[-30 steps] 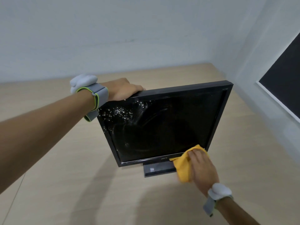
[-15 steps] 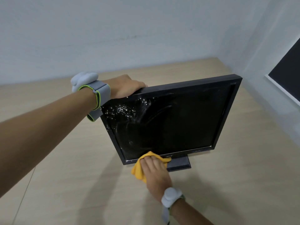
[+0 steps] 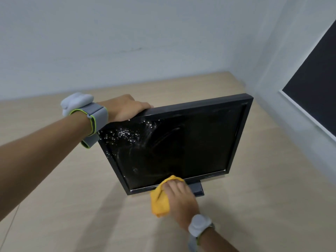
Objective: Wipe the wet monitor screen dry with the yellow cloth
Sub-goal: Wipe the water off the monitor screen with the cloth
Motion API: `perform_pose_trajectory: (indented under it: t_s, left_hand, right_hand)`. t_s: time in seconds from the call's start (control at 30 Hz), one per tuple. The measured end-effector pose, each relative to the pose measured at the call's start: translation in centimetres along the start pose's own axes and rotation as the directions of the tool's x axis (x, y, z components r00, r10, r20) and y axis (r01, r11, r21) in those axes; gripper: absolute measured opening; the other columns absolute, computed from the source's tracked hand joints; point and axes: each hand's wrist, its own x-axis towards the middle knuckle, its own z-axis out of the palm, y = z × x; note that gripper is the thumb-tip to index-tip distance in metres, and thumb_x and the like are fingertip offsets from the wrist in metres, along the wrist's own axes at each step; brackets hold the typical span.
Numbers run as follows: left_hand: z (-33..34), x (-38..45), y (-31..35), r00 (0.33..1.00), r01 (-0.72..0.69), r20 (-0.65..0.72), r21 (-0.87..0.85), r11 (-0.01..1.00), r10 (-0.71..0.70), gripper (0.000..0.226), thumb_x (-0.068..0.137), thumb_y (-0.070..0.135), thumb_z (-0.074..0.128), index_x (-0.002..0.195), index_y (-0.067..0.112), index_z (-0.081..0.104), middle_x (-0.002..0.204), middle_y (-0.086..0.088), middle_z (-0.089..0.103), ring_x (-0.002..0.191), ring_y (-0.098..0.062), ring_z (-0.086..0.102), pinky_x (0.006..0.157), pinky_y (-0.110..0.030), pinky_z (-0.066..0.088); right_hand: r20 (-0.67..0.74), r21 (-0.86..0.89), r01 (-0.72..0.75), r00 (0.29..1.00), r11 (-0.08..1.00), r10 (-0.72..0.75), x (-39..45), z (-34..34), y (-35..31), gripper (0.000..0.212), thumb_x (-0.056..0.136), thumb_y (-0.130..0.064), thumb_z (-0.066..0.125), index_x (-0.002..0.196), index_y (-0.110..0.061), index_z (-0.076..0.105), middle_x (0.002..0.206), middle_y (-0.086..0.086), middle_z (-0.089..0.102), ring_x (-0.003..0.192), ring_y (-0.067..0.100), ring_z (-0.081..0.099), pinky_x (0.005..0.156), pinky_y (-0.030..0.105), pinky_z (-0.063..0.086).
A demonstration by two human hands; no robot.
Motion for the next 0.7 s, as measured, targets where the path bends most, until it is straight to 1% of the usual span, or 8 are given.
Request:
perform_pose_trajectory:
  t_s: [0.07,0.13,0.2,0.27,0.37,0.47,0.6,0.7]
  left_hand:
    - [-0.2,-0.1,0.0,1.000,-0.014,0.022,0.014,1.000,0.014,0.064,0.076,0.071,0.045,0.071,0.012,0.070,0.076,-0.009,0.064,0.077,-0.026,0.060,0.070,-0.035,0.040]
    - [-0.2,0.0,0.1,0.998,-0.043,0.051,0.039,0.998,0.041,0.067,0.071,0.072,0.039,0.078,0.014,0.072,0.080,-0.009,0.065,0.079,-0.026,0.061,0.077,-0.037,0.043]
    - [0.0,0.2,0.2,0.997,-0.067,0.026,0.019,0.998,0.067,0.058,0.082,0.066,0.043,0.066,0.019,0.073,0.077,-0.008,0.066,0.076,-0.025,0.061,0.068,-0.035,0.040]
    - [0.1,0.2,0.1,0.996,-0.090,0.022,0.023,0.996,0.090,0.049,0.088,0.059,0.045,0.060,0.030,0.072,0.074,-0.006,0.067,0.074,-0.024,0.063,0.065,-0.034,0.039]
    - [-0.1,0.2,-0.2,0.992,-0.120,0.042,0.069,0.990,0.117,0.042,0.090,0.057,0.042,0.072,0.032,0.072,0.076,-0.005,0.068,0.076,-0.024,0.064,0.073,-0.036,0.045]
    - [0.0,0.0,-0.1,0.993,-0.118,0.016,0.062,0.991,0.117,0.045,0.094,0.053,0.043,0.067,0.031,0.072,0.072,-0.005,0.068,0.073,-0.024,0.064,0.071,-0.034,0.044]
    - [0.1,-0.4,0.0,0.997,-0.069,-0.020,0.010,0.998,0.070,0.057,0.091,0.053,0.049,0.051,0.016,0.066,0.063,-0.010,0.065,0.067,-0.030,0.061,0.068,-0.036,0.041]
    - [-0.1,-0.7,0.3,0.999,-0.044,0.000,0.000,0.999,0.044,0.059,0.087,0.057,0.049,0.068,0.006,0.071,0.075,-0.016,0.070,0.078,-0.034,0.065,0.079,-0.040,0.046]
  right_hand:
    - [-0.099,-0.072,-0.100,0.991,0.992,0.093,-1.5,-0.2,3.6,0.040,0.089,-0.025,0.044,0.112,-0.009,0.072,0.107,0.011,0.070,0.098,0.029,0.060,0.091,0.037,0.043]
    - [-0.063,-0.155,-0.226,0.974,0.962,0.219,-2.8,-0.8,6.9,0.041,0.090,-0.017,0.041,0.109,0.002,0.072,0.109,0.023,0.070,0.098,0.041,0.067,0.098,0.045,0.041]
    - [0.035,-0.283,-0.247,0.963,0.927,0.267,-3.7,-1.5,10.0,0.042,0.091,-0.013,0.039,0.112,0.009,0.068,0.117,0.030,0.065,0.111,0.049,0.061,0.105,0.056,0.041]
    - [0.046,-0.320,-0.246,0.961,0.915,0.274,-3.5,-2.3,11.8,0.042,0.098,-0.013,0.038,0.122,0.011,0.062,0.128,0.032,0.059,0.125,0.051,0.051,0.109,0.061,0.036]
    - [-0.168,-0.161,-0.320,0.941,0.934,0.293,-1.7,-4.2,12.4,0.041,0.098,-0.020,0.042,0.127,0.006,0.057,0.131,0.027,0.055,0.128,0.044,0.047,0.109,0.061,0.034]
    - [-0.410,-0.046,-0.283,0.880,0.958,0.241,0.8,-6.0,12.0,0.045,0.100,-0.023,0.046,0.140,-0.003,0.040,0.145,0.020,0.040,0.141,0.038,0.035,0.116,0.058,0.029]
    - [-0.521,-0.050,-0.277,0.827,0.959,0.212,5.7,-9.6,12.8,0.062,0.104,-0.022,0.041,0.157,-0.007,0.013,0.162,0.019,0.018,0.152,0.037,0.013,0.121,0.057,0.020]
    - [-0.601,-0.050,-0.255,0.780,0.966,0.175,9.4,-13.0,12.8,0.062,0.104,-0.020,0.033,0.157,-0.007,0.005,0.164,0.017,0.009,0.152,0.038,0.009,0.122,0.056,0.016]
